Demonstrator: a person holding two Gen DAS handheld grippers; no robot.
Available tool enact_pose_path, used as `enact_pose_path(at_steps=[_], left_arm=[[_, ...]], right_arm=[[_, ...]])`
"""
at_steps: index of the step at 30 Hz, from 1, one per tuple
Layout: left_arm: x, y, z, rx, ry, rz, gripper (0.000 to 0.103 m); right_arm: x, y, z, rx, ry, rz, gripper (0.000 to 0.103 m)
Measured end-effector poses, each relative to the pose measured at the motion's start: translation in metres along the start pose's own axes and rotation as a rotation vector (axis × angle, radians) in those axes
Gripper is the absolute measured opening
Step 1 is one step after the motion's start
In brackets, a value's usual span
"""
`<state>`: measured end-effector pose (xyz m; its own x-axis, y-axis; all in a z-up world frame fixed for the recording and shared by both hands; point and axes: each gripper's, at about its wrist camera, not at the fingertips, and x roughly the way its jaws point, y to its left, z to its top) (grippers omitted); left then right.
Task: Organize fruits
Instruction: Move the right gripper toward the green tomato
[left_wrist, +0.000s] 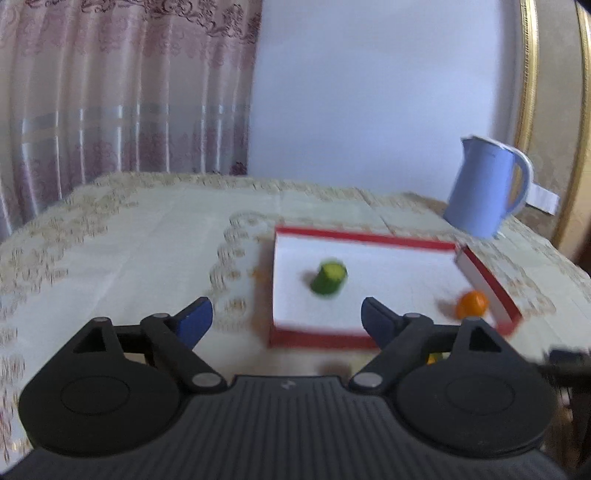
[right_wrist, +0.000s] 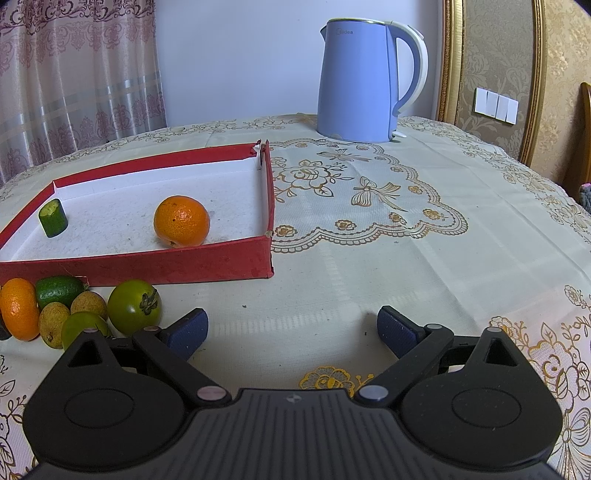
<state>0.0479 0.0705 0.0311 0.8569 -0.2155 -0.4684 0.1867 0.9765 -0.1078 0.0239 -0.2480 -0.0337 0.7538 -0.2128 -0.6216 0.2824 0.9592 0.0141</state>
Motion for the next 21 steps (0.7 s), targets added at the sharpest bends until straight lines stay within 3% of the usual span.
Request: enact_pose_path(at_steps=[3,7,14,17,21], left_arm=[[-0.004,-0.004,-0.018,-0.003,0.031,0.018,0.086],[-0.009,-0.015,-0.031,0.014,0.004,0.039,0.086],[0.007,-0.029,-0.044,0.073,0.036,0.093,0.088],[0.009,-0.027,-0.049,0.051,0.030,0.083,0.093],[0.010,-0.025,-0.052,0.055,0.037,0.081,0.095]], right_arm=[[0.000,0.000,0.000,0.000,0.000,0.000,0.099],[0.000,0.000,0.000,0.000,0.000,0.000,0.099],[-0.001,0.000,0.000,0.001,-0.007,0.006,0.099],[-0.008,-0.001,-0.004,-0.009,-0.032,0.080,0.099],[-0.022,0.008,-0.013,-0.058,-0.071,0.116,0.099]])
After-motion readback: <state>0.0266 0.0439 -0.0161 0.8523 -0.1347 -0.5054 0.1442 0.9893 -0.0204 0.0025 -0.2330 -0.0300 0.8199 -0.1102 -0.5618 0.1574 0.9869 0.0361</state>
